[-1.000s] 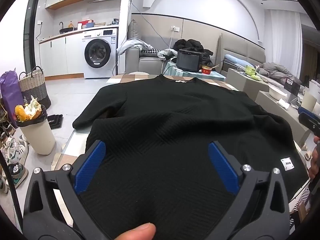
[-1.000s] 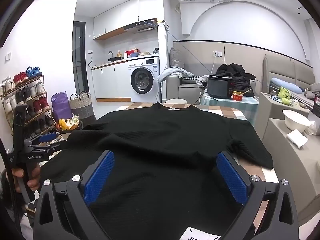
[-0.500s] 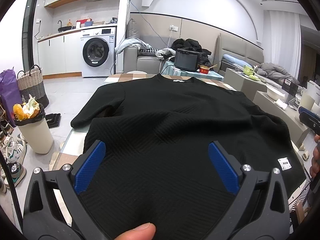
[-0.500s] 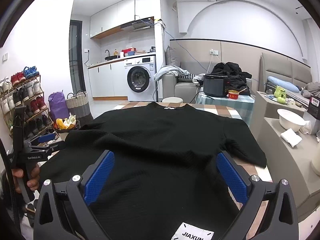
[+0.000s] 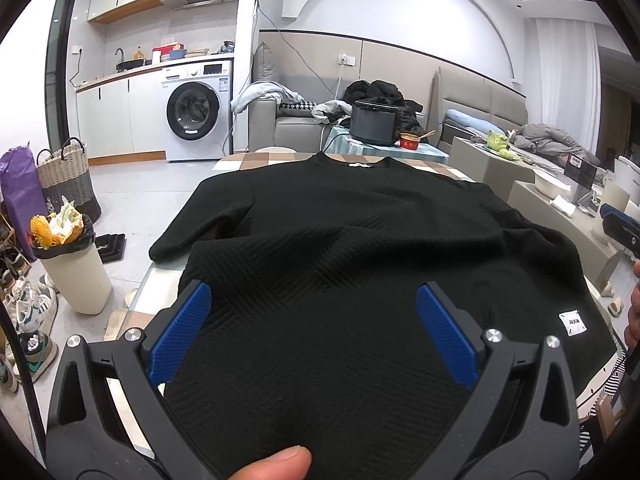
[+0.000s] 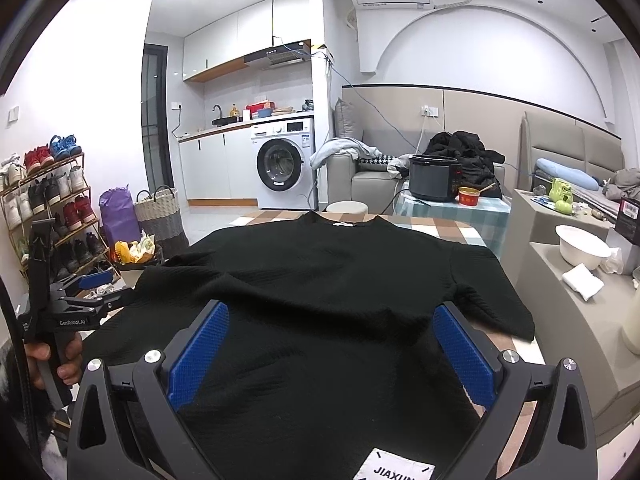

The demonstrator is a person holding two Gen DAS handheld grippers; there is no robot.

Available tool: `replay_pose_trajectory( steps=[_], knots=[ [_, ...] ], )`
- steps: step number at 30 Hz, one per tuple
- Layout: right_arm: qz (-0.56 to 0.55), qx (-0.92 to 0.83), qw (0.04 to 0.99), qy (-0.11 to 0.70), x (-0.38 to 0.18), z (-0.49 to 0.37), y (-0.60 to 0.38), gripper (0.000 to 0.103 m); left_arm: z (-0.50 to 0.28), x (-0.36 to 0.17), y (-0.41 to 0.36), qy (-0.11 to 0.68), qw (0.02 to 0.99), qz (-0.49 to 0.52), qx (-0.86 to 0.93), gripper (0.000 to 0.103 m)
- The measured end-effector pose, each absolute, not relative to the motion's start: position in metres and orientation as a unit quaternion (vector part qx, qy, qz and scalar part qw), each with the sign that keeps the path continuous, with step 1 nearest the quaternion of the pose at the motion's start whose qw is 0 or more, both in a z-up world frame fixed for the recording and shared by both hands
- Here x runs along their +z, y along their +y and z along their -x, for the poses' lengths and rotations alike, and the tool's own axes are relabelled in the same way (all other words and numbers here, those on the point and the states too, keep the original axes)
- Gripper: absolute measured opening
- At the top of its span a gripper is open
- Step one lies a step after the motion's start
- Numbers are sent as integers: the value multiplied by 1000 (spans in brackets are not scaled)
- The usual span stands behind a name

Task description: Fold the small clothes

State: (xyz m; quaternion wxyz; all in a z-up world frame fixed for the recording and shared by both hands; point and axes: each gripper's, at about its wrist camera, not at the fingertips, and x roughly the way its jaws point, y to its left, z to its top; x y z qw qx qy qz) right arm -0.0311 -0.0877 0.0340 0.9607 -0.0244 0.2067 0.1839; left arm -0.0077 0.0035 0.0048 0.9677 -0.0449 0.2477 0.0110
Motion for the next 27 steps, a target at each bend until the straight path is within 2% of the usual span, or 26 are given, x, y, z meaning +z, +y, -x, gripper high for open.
replay_pose_trajectory(
  steps=[27],
  knots=[
    [19,167,963,212,28,25,-96,103,6,-1,2,256,966,44,11,102]
  ],
)
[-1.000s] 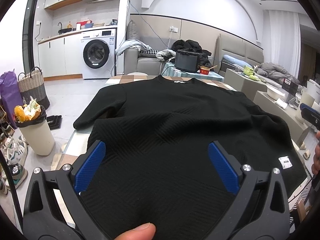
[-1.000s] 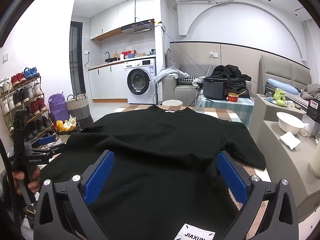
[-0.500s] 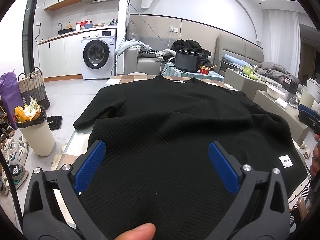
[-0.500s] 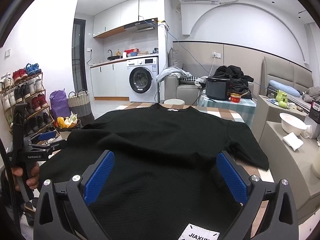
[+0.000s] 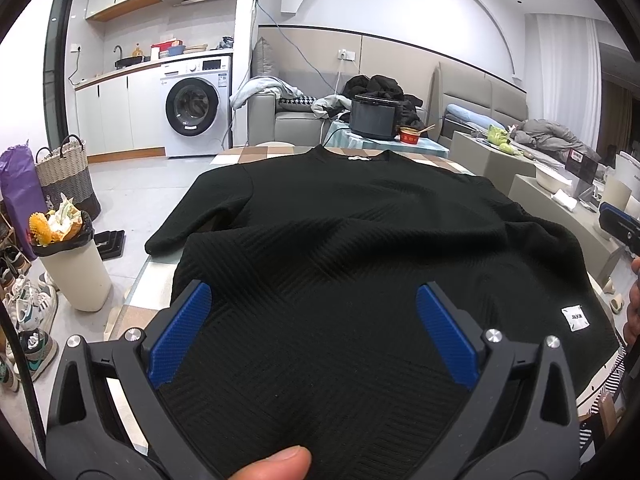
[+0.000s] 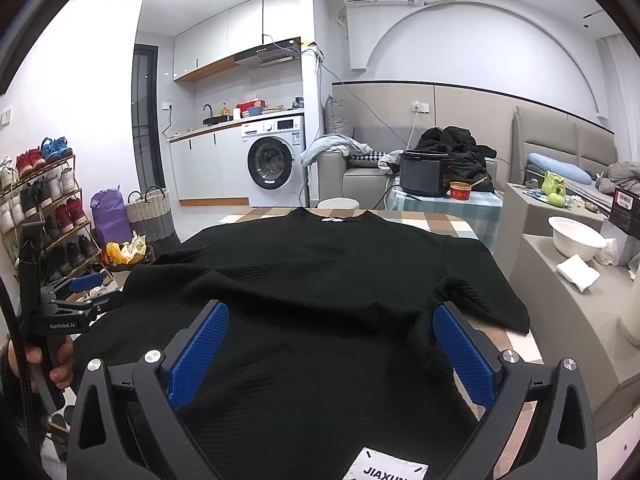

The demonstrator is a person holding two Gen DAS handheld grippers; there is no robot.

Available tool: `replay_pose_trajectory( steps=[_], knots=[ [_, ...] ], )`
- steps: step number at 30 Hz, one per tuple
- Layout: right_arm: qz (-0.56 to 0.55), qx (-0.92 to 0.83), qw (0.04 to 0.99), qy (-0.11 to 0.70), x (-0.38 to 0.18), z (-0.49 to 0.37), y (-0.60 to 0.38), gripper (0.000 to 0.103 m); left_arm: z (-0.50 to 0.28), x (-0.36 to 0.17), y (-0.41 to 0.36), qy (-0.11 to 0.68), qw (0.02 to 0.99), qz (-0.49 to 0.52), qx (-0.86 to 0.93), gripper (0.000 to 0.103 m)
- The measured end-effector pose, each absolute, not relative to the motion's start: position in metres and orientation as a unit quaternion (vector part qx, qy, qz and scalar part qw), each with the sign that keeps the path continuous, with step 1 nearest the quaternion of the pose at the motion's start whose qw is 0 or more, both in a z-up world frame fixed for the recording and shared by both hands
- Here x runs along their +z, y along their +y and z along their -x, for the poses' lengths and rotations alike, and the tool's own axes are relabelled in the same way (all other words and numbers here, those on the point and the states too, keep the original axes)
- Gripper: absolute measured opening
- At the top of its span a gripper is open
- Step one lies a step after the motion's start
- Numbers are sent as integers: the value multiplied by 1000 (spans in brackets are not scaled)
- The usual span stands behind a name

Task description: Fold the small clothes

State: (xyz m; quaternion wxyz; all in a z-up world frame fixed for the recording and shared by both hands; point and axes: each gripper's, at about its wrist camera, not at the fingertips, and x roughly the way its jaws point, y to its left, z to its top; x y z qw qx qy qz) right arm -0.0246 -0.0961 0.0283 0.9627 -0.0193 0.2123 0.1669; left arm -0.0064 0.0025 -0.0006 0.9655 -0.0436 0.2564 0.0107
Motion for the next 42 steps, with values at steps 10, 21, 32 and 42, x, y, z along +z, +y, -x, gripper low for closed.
replay_pose_trajectory(
  steps=[10,21,32,42],
  knots=[
    [22,168,962,215,26,22,-96,103,4,-4,3,261,964,43,12,102],
    [8,163,958,237,25,12,-99,103,-9,2,9,264,964,37,23,102],
    [-27,129,963,234,35,-3,-119,103,-44,23,27,282,958,47,33,102],
    [-82,88,953,278,44,-45,-150,103,-86,42,63,289,952,81,55,102]
  ],
)
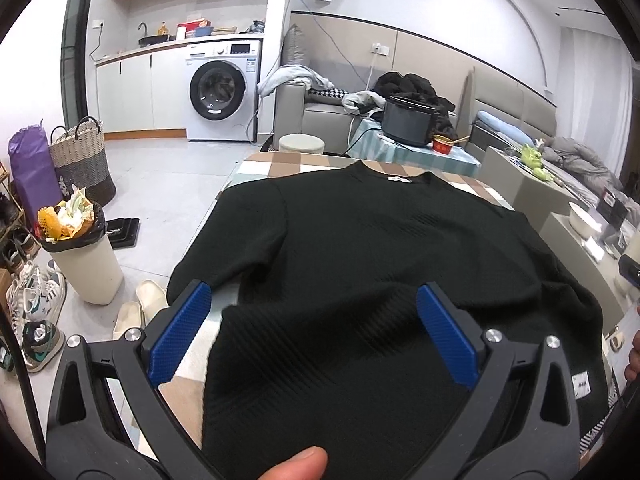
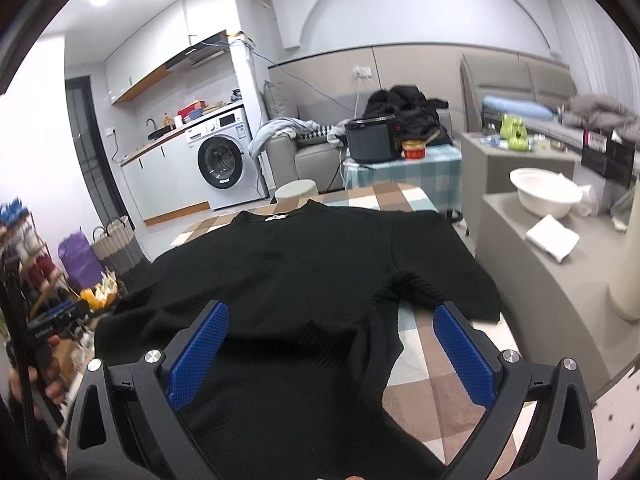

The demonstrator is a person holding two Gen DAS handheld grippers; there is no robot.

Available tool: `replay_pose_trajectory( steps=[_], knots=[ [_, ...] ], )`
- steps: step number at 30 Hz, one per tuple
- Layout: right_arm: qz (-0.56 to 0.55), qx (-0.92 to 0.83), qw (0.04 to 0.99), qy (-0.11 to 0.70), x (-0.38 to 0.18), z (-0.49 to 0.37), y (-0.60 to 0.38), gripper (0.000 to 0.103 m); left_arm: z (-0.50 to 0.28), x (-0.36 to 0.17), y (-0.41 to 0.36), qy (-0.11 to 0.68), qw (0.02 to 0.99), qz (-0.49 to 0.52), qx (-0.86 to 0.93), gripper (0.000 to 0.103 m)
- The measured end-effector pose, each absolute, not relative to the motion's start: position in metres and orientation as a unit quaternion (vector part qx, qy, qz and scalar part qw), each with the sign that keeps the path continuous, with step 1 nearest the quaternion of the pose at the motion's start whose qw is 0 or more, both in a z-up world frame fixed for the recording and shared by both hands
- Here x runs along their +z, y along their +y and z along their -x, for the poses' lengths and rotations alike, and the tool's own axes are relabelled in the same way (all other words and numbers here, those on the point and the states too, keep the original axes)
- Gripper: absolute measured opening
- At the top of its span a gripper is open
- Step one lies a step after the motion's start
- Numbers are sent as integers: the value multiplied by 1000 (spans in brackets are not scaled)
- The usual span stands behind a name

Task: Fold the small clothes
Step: 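Grasp the sweater's side edge and sleeve with the right gripper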

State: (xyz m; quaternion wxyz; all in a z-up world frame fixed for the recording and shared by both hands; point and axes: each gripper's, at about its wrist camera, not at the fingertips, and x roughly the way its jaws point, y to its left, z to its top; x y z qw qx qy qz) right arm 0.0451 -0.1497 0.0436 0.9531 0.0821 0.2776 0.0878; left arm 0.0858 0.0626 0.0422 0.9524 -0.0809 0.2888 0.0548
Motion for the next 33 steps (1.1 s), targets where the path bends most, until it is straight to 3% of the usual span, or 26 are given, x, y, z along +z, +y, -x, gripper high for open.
replay_pose_trajectory(
  steps=[5,10,16,18,28,31,33],
  knots=[
    [-170,88,929,317,35,-76,-177,103,-102,47,86,299,946,104,66,102],
    [-225,60,906,352,20,-101,-208,92,-115,52,107,296,945,111,84,102],
    [-271,2,883,383,-4,-123,-257,89,-128,53,119,292,948,91,87,92],
    [-270,-23,881,389,-14,-130,-269,84,-132,49,118,295,947,88,90,92],
    [-204,-83,878,425,-45,-168,-289,76,-158,24,109,324,939,83,86,92],
    [-173,-96,879,434,-50,-176,-286,68,-162,18,106,328,937,80,86,93],
    [-168,-93,875,444,-55,-182,-286,58,-164,16,105,331,937,79,86,93]
  ],
)
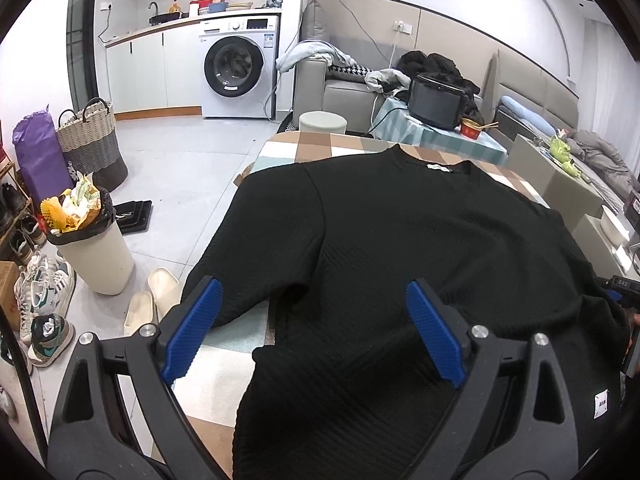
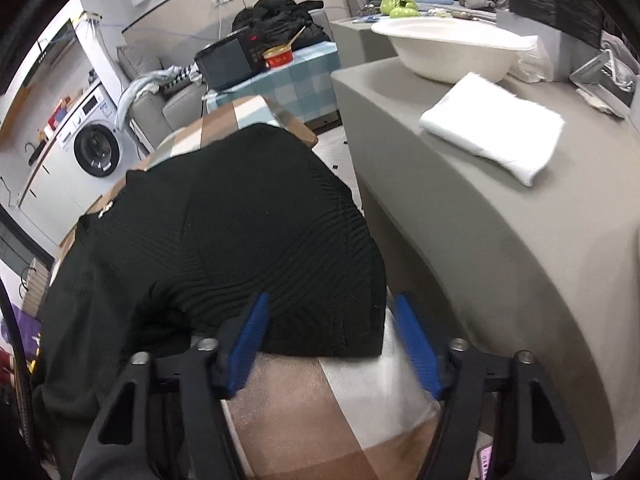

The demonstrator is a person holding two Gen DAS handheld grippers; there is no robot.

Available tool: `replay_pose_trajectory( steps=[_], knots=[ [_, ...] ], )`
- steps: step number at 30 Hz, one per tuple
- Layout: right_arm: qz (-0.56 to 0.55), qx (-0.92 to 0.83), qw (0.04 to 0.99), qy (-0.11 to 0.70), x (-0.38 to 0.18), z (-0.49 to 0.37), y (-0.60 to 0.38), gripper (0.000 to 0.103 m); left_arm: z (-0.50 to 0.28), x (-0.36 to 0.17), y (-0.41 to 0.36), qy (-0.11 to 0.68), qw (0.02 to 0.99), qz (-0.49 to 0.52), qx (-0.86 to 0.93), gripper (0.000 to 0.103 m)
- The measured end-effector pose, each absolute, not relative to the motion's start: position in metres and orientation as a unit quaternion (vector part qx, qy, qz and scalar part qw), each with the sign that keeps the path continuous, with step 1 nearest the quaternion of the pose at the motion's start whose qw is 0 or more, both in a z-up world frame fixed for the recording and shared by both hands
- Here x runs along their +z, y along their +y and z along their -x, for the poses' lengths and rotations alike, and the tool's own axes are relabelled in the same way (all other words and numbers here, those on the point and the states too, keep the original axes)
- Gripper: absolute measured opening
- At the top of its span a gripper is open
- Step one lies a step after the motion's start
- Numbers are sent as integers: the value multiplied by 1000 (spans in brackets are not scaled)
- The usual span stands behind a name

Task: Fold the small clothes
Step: 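Grasp the sweater's side edge and sleeve with the right gripper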

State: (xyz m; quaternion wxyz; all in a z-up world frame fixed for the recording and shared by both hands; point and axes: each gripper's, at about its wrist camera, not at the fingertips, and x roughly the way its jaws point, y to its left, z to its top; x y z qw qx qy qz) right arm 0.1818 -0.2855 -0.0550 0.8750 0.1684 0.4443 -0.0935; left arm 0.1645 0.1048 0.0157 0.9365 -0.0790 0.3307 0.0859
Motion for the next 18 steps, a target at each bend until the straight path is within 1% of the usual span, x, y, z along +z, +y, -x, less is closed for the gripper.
replay_pose_trajectory(
  steps=[4,5,6,8,11,18],
  knots=[
    [-148,-97,874,452,-60,-187,-285,47,-166,13,105,333,935,81,85,93],
    [-147,-98,875,450,-59,-188,-285,37,-167,12,103,334,935,82,84,93],
    [-140,-100,878,446,-58,-187,-285,23,-168,12,102,333,936,82,83,93],
    [-129,-108,882,440,-53,-183,-289,11,-169,11,101,332,936,80,81,93],
    [-138,-100,886,430,-46,-184,-293,9,-170,11,100,334,936,80,80,93],
    [-125,-93,915,372,-2,-188,-286,9,-167,16,99,330,938,79,72,93]
  ],
)
